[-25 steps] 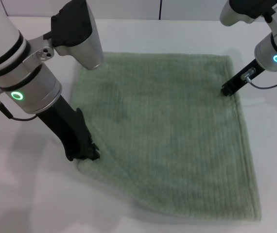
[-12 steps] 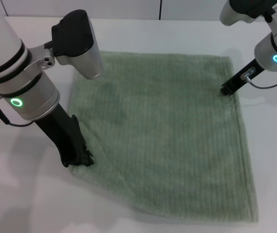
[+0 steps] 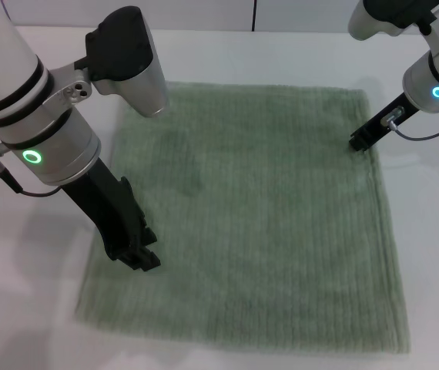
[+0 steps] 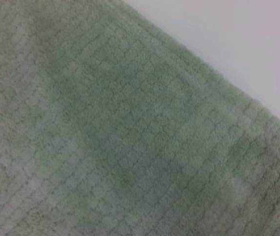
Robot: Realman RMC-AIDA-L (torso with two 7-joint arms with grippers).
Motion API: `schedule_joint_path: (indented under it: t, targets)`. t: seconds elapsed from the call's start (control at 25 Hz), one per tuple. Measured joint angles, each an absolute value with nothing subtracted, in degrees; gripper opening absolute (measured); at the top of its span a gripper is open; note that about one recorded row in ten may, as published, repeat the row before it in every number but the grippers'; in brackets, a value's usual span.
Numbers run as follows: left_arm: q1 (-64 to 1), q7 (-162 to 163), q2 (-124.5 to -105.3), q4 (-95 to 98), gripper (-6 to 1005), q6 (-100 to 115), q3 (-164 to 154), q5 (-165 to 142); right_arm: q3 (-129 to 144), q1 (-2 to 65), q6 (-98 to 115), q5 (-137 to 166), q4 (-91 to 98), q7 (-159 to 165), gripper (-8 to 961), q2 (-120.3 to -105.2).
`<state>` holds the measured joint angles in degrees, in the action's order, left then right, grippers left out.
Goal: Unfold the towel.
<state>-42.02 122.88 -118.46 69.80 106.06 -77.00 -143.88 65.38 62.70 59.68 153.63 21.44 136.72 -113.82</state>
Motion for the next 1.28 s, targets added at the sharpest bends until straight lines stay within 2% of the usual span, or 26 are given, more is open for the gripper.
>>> schedule_joint_path:
  t: [0.2,0.32,0.6,0.76,0.88,0.92,0.96,1.12,1.24,1.28]
  targets:
    - [-41.85,122.42,-118.32,70.30,302,106.05,-76.80,-143.87,65.31,62.68,59.67,153.63,21.44,136.72,1,-113.82]
    - [-41.49,122.12,-118.30,71.72,466,105.49,-76.67,-143.86,65.25,62.64,59.54,153.62,21.45,136.72,1,-113.81]
    - [-38.70,120.72,-118.52,75.62,442,95.97,-77.05,-140.70,65.32,62.88,59.11,153.76,22.47,136.99,1,-113.82]
    - [-34.37,118.22,-118.47,77.15,429,80.80,-77.11,-135.91,65.41,62.29,58.93,153.88,27.06,137.09,1,-114.11]
    - [-32.54,117.52,-118.34,75.78,418,69.81,-76.74,-133.93,65.14,61.33,57.61,153.89,32.07,137.11,1,-114.91]
    - [-32.15,117.42,-118.31,74.82,415,66.30,-76.55,-133.21,64.93,60.67,54.57,153.89,34.98,137.16,1,-115.79]
    - [-32.00,117.27,-118.30,73.84,411,63.25,-76.32,-132.39,64.93,60.67,54.57,153.89,34.98,137.16,1,-115.79]
    - [-31.39,116.61,-118.32,69.75,398,51.62,-75.74,-127.70,66.80,57.17,42.35,152.58,41.95,136.93,1,-119.03]
    - [-31.23,116.14,-118.32,68.26,388,48.11,-75.66,-125.36,70.55,55.38,35.80,149.08,43.20,136.84,1,-119.40]
    - [-30.89,113.61,-118.33,65.18,384,40.80,-75.23,-118.88,72.75,54.30,32.50,146.58,43.66,136.82,1,-119.42]
